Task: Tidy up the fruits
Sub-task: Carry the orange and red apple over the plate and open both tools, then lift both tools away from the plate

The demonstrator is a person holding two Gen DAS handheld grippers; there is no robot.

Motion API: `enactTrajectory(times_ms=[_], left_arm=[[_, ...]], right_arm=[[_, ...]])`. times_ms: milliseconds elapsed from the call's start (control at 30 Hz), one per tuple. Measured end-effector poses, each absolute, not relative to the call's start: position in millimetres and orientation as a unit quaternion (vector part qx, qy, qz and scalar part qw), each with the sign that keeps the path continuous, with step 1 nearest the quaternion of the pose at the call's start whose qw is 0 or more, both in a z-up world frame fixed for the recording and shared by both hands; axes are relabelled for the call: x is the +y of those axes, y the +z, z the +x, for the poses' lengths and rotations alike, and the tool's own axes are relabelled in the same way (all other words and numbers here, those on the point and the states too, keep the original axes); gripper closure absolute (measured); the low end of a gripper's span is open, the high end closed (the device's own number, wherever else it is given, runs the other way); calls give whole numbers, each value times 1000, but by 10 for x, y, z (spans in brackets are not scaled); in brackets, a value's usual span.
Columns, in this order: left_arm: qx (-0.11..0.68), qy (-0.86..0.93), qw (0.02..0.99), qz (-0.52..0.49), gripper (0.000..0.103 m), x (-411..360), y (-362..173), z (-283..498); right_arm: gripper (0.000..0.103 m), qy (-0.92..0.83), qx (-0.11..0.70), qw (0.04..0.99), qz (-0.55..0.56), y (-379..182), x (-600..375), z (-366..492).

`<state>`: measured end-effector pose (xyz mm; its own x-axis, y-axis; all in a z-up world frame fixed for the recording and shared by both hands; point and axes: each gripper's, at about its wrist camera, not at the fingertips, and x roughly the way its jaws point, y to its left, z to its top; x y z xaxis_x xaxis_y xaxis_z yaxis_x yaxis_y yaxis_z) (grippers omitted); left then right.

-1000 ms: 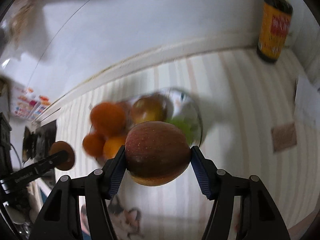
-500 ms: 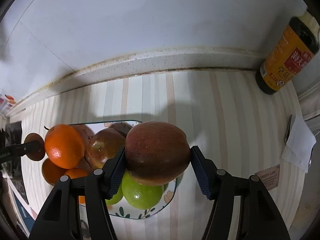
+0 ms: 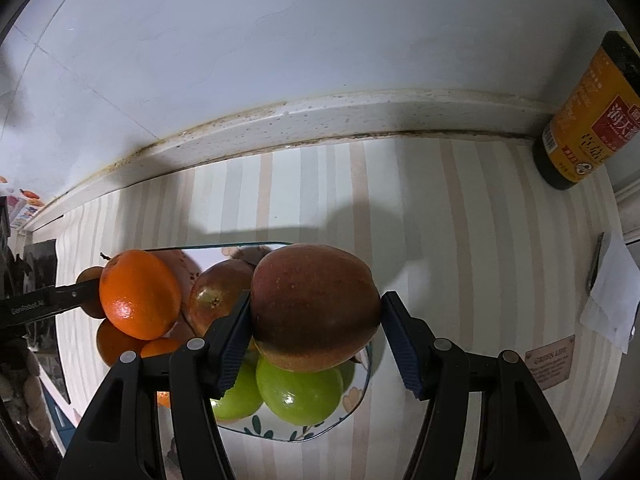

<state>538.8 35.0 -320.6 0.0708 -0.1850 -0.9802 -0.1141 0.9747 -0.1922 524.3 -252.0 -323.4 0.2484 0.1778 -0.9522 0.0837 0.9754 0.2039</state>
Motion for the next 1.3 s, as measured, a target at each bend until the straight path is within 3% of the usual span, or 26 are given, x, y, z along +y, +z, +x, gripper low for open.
enactTrajectory(times_ms=[467,567,700,900,967,1000,1300], left_arm=[[695,-30,704,-143,49,444,-3240,5431],[698,-30,701,-142,49,426,-3233,5422],[695,-33,704,-140,32,403,-3207,5398],[690,-30,711,-132,31,395,-3146,5336],[685,-25,717,-125,19,393,-3088,5294],[682,-23,721,-120,7,374,-3064,5275],[636,-14,769,-60,6,231,-2695,4765]], right_arm=[[34,47,621,773,119,-3241,-2533,5286],[27,49,619,775,118,-3210,-2519,5290],[23,48,616,777,116,-3172,-2509,5287],[18,42,614,779,118,-3132,-2507,5251],[10,31,613,781,111,-3095,-2499,5220],[6,24,611,785,104,-3062,-2491,5193],[5,7,587,809,33,-2739,-2198,4656]])
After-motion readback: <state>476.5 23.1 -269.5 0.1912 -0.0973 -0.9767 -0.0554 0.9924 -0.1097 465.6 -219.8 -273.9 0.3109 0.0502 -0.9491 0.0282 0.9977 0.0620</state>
